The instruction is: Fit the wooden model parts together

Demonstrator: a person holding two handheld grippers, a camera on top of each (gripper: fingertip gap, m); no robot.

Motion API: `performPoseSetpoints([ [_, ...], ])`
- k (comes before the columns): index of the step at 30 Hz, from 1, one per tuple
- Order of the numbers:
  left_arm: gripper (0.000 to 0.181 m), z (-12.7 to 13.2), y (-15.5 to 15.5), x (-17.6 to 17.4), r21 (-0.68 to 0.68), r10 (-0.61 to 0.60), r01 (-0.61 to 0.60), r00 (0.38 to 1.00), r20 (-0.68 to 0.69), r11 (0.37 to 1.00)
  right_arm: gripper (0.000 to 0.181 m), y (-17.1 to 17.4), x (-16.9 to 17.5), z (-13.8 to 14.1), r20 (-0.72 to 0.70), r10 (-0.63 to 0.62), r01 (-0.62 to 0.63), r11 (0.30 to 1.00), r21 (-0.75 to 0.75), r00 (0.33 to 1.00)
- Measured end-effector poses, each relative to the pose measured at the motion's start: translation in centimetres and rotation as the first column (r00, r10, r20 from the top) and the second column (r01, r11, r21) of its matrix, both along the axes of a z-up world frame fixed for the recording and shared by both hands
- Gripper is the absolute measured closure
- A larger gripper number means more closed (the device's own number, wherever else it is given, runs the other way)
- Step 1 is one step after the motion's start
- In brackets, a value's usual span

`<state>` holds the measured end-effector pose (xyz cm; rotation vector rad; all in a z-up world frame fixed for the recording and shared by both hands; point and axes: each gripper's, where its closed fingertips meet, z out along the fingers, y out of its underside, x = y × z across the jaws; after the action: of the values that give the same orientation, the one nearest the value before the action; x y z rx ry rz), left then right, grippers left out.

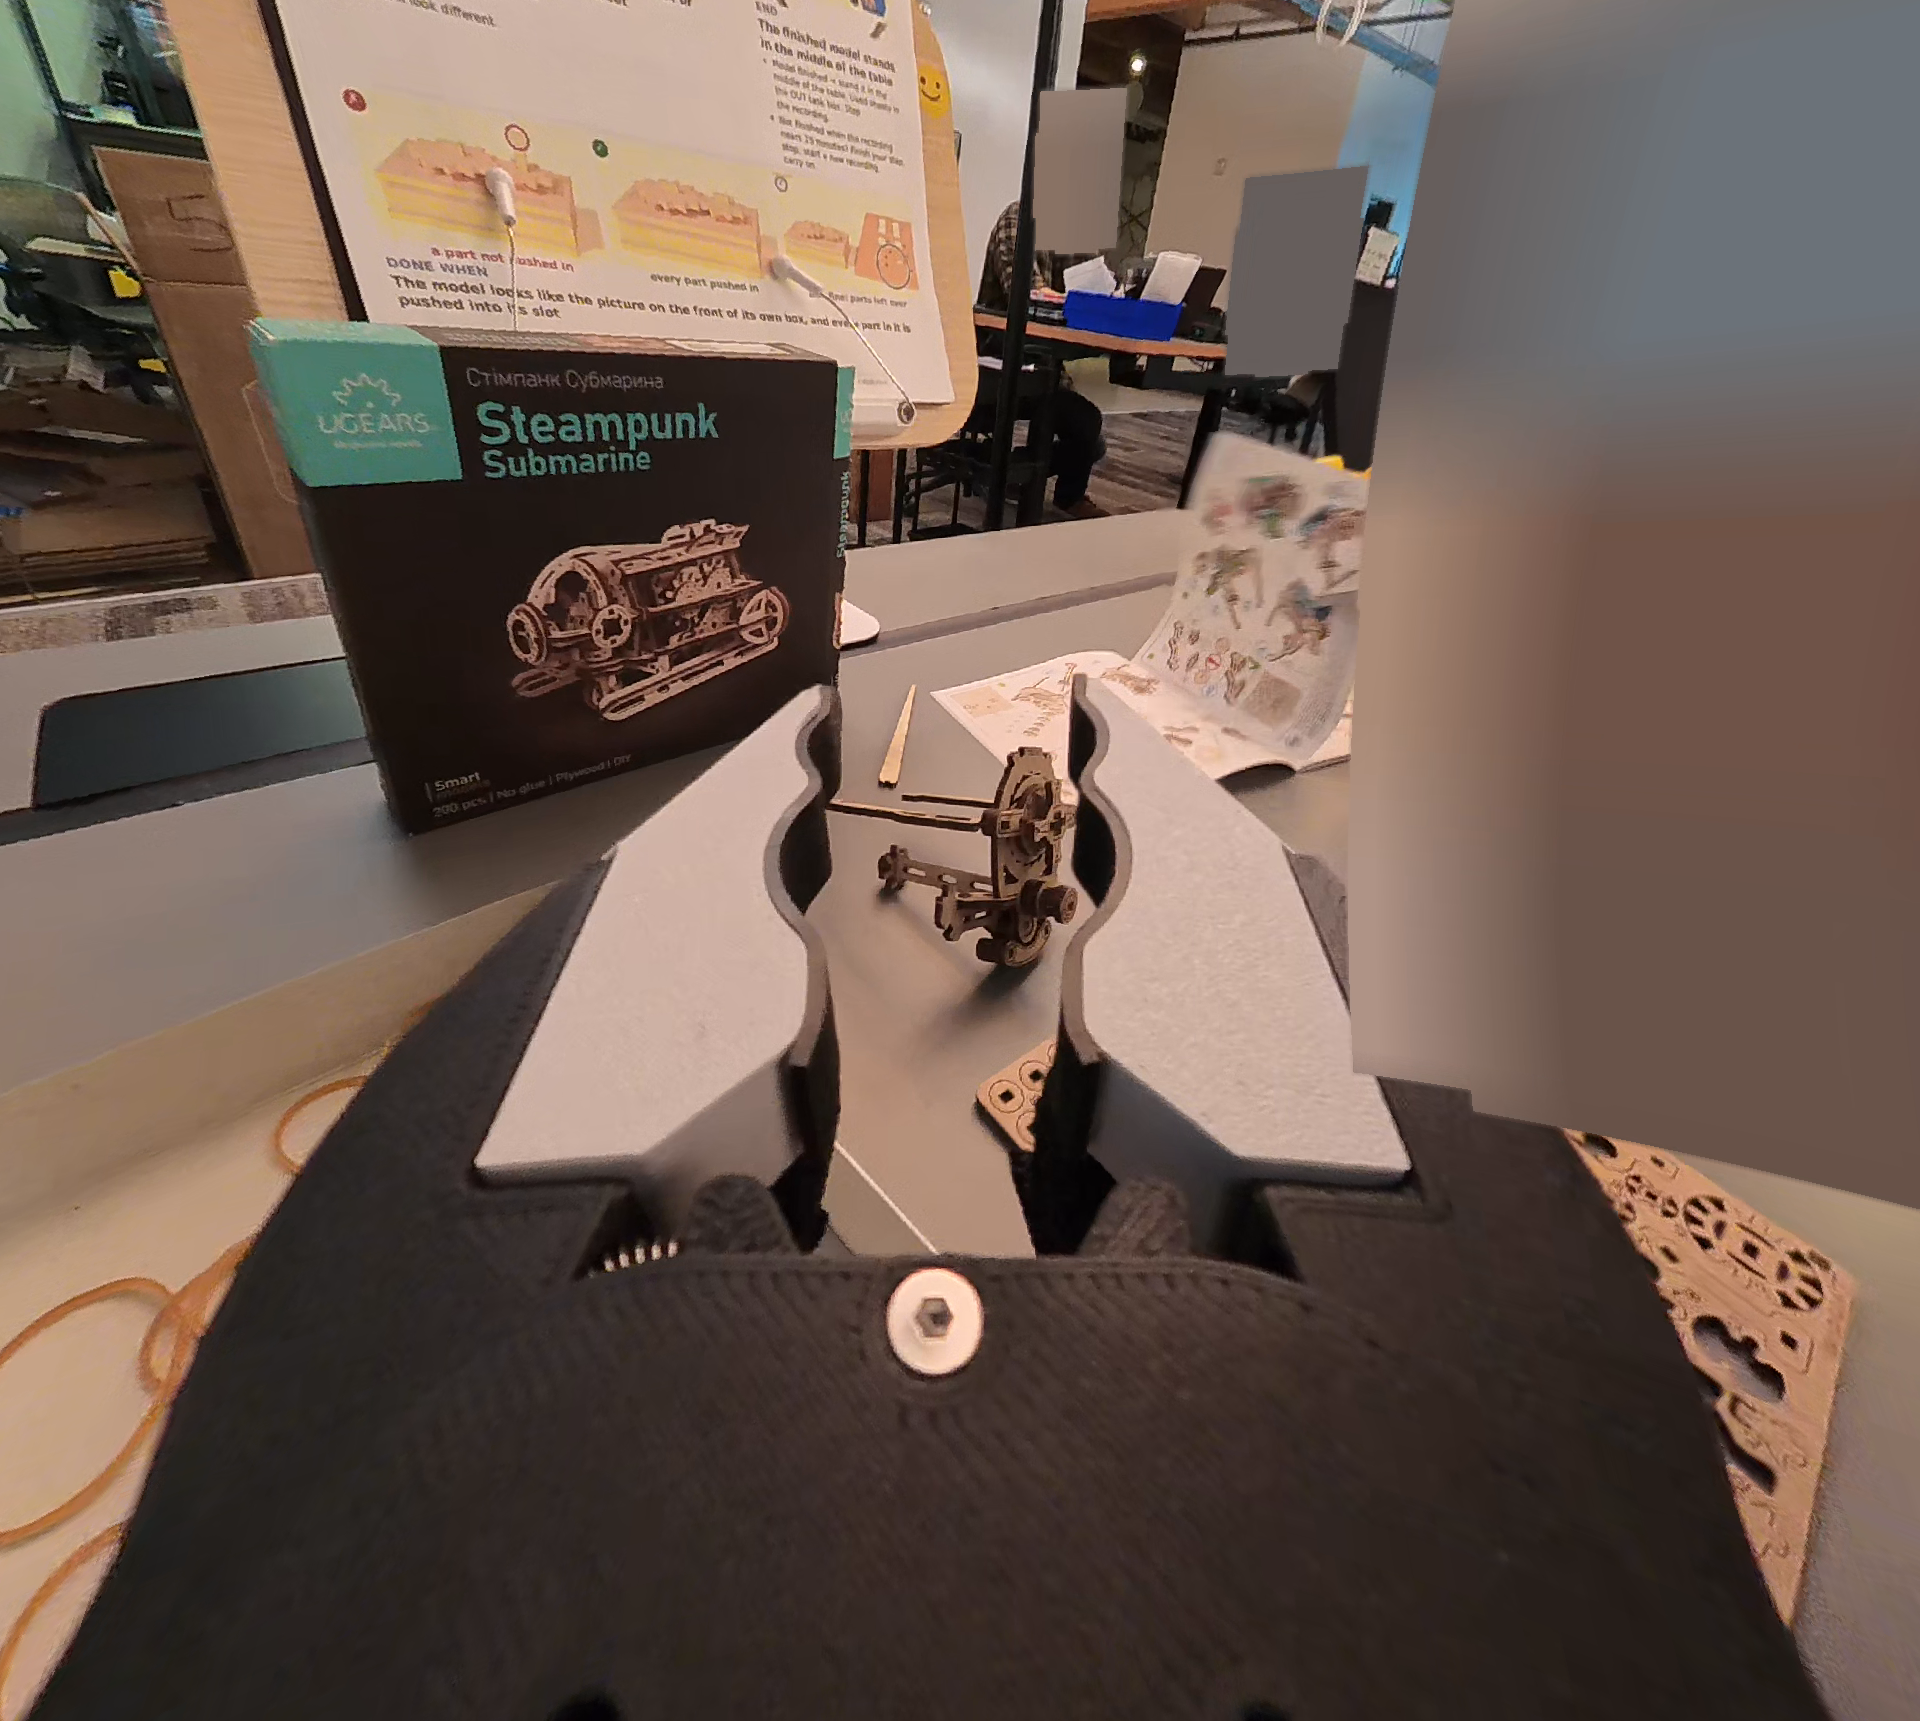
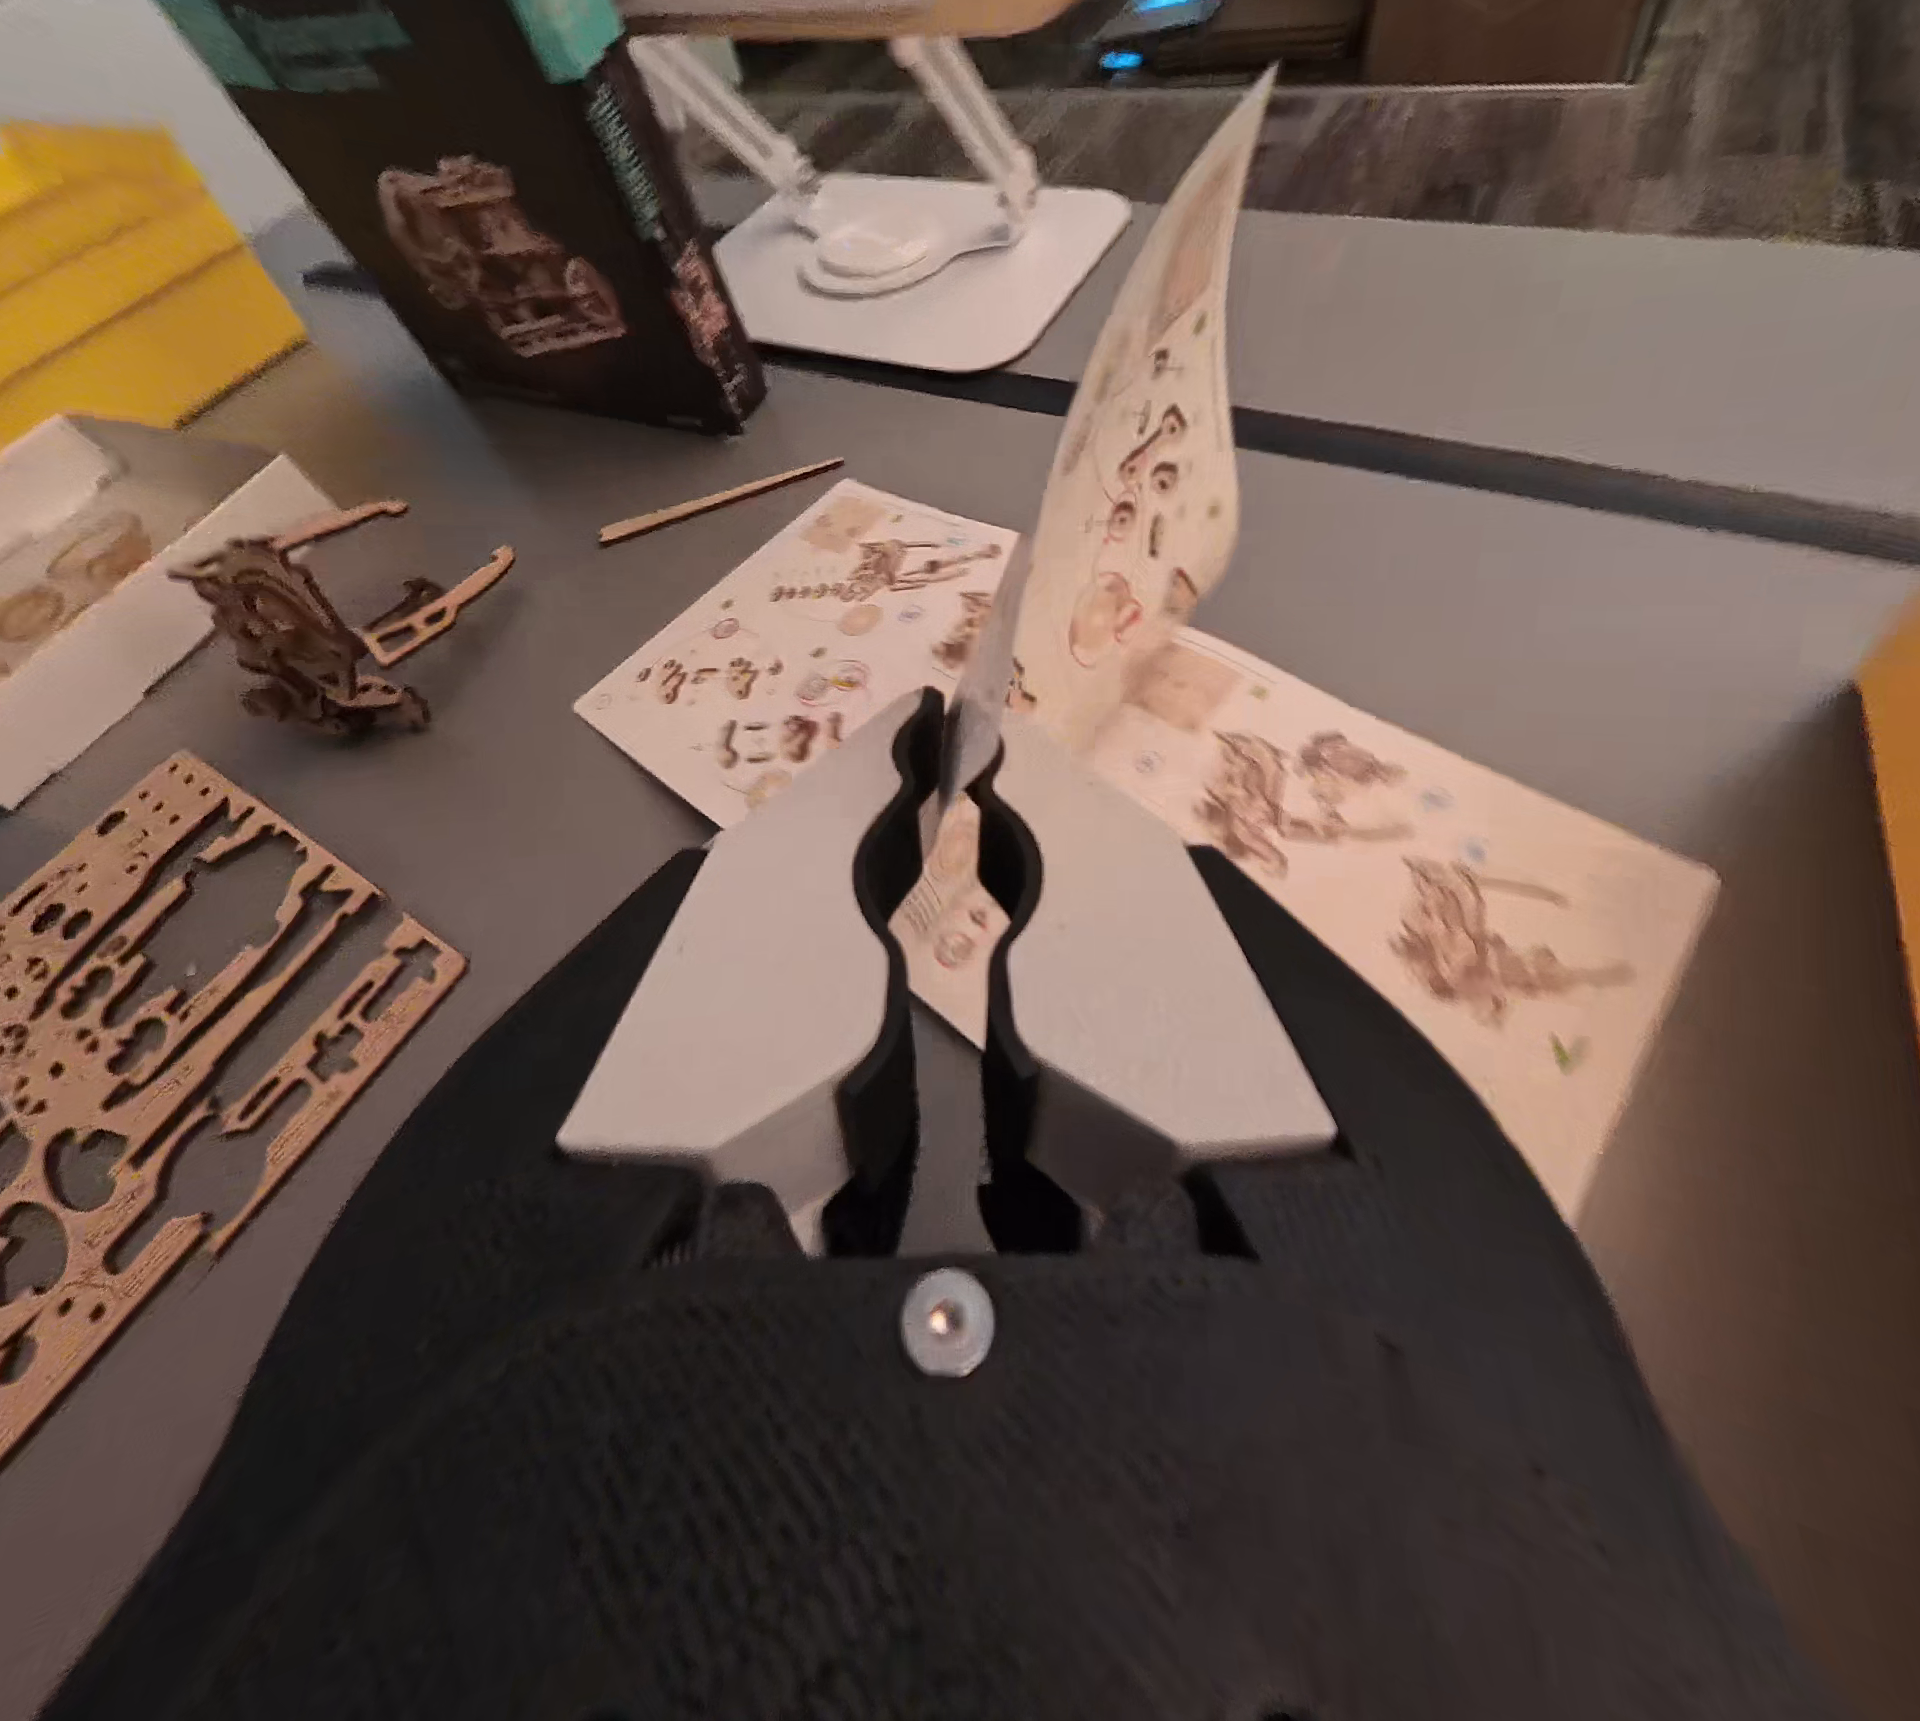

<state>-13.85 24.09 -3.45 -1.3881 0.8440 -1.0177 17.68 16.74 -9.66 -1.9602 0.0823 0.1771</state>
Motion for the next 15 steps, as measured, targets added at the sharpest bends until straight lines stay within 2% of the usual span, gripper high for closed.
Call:
performPoseSetpoints([
  [3, 0.14, -0.4, 0.3, 0.0, -0.023, -0.001, 0.001, 1.0, -0.004, 1.0, 0.181, 2.8, -3.5, -0.5, 0.097, 0.113, -0.103, 0.989, -0.109, 0.989],
  [5, 0.139, -0.3, 0.0, 0.1, -0.054, -0.02, 0.02, 1.0, 0.018, 0.998, 0.18, 4.5, -6.4, -1.8, 0.101, 0.202, -0.181, 0.967, -0.18, 0.974],
  [7, 0.139, -0.2, -0.4, 0.3, -0.086, -0.046, 0.049, 0.998, 0.036, 0.995, 0.167, 5.3, -9.9, -4.1, 0.027, 0.314, -0.296, 0.919, -0.26, 0.949],
  [9, 0.139, 0.0, -0.7, 0.4, -0.079, -0.054, 0.057, 0.998, 0.04, 0.995, 0.154, 5.0, -13.0, -5.8, -0.151, 0.387, -0.415, 0.854, -0.314, 0.91],
  [11, 0.139, 0.2, -1.0, 0.5, -0.049, -0.052, 0.053, 0.998, 0.025, 0.997, 0.142, 4.6, -14.6, -4.8, -0.31, 0.422, -0.5, 0.832, -0.24, 0.852],
  [12, 0.139, 0.3, -1.1, 0.5, -0.034, -0.049, 0.05, 0.999, 0.02, 0.998, 0.142, 4.6, -14.5, -3.6, -0.36, 0.427, -0.513, 0.838, -0.185, 0.829],
  [14, 0.139, 0.6, -1.3, 0.5, -0.023, -0.051, 0.052, 0.998, 0.024, 0.998, 0.142, 4.9, -12.7, -1.1, -0.378, 0.414, -0.479, 0.873, -0.093, 0.828],
  [15, 0.138, 0.7, -1.5, 0.5, -0.028, -0.059, 0.06, 0.998, 0.03, 0.998, 0.144, 5.2, -11.5, -0.4, -0.328, 0.41, -0.453, 0.889, -0.063, 0.851],
])
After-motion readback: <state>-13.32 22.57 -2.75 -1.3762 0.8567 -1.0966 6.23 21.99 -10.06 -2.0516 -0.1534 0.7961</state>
